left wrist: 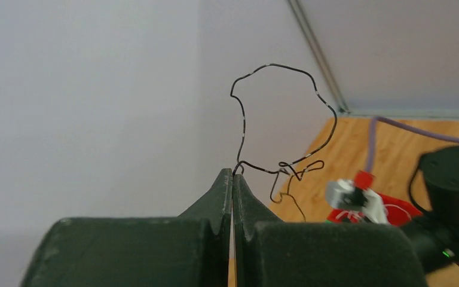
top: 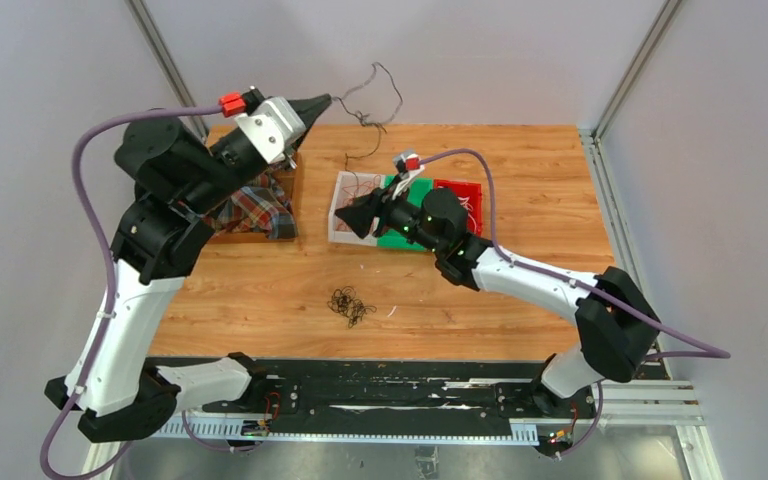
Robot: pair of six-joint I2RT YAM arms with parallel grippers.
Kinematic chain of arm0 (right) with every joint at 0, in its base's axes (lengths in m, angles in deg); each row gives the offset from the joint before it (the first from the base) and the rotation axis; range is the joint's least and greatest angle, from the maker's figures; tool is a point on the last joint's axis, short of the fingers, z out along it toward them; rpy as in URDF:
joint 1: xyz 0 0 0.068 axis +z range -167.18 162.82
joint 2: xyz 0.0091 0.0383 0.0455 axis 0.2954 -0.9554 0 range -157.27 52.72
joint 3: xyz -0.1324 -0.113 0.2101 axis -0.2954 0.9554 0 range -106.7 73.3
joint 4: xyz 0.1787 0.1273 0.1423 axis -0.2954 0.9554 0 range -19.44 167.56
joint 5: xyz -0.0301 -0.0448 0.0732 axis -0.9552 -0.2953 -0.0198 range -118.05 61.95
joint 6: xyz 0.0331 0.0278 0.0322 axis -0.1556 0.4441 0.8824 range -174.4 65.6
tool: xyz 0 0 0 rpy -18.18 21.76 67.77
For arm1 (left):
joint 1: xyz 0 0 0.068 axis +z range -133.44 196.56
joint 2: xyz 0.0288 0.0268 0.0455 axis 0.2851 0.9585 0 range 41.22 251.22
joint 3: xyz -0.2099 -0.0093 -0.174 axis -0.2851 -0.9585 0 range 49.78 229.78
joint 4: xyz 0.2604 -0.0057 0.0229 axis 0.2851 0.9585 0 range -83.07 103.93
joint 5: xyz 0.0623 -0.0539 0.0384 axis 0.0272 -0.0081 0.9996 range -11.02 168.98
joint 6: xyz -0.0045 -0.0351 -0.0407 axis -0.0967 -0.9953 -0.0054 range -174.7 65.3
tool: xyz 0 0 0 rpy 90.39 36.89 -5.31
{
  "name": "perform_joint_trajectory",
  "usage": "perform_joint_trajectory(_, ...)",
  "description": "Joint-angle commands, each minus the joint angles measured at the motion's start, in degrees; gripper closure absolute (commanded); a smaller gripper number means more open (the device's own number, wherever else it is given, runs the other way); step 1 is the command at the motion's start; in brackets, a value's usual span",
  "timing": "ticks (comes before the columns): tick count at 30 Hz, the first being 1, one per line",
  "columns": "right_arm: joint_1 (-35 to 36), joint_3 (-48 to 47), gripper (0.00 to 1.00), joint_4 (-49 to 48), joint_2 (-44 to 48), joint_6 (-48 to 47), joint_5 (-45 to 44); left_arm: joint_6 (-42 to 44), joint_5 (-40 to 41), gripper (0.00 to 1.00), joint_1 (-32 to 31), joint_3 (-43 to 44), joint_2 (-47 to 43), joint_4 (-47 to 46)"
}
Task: Untangle the cables
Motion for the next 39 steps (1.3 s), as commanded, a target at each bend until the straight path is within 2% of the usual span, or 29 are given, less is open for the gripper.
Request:
perform_joint_trajectory(1, -5.5, -3.7, 0.43, 4.7, 0.8, 0.2, -1.3, -8.9, -6.0, 1.0, -0.4, -3.8, -0.6, -0.3)
perform_joint_trajectory(6, -10.6, -3.0, 0.44, 14.5, 3.1, -0.3, -6.2, -11.1, -0.3, 1.0, -0.7, -8.8, 1.6, -5.2)
perform_joint_trajectory(10, -13.4, 0.4, 0.45, 16.1, 5.0, -0.8, -7.5, -10.7, 2.2, 1.0, -0.7, -10.9, 3.9, -9.3)
perform_joint_trajectory(22, -16.5, 2.7, 0.46, 20.2, 6.1, -1.0, -6.6, -7.5, 3.2, 1.0, -0.8, -5.2, 13.2, -12.8)
perform_joint_trajectory(27, -16.9, 2.6, 0.46, 23.6, 7.9, -1.9, -9.5, -6.3, 5.0, 1.0, -1.6, -2.9, 16.8, -12.8)
perform_joint_trajectory(39, -19.1, 8.1, 0.44, 30.3, 16.6, -1.2, -15.4, -5.4, 7.8, 1.0, -2.9, -5.4, 21.8, -14.9)
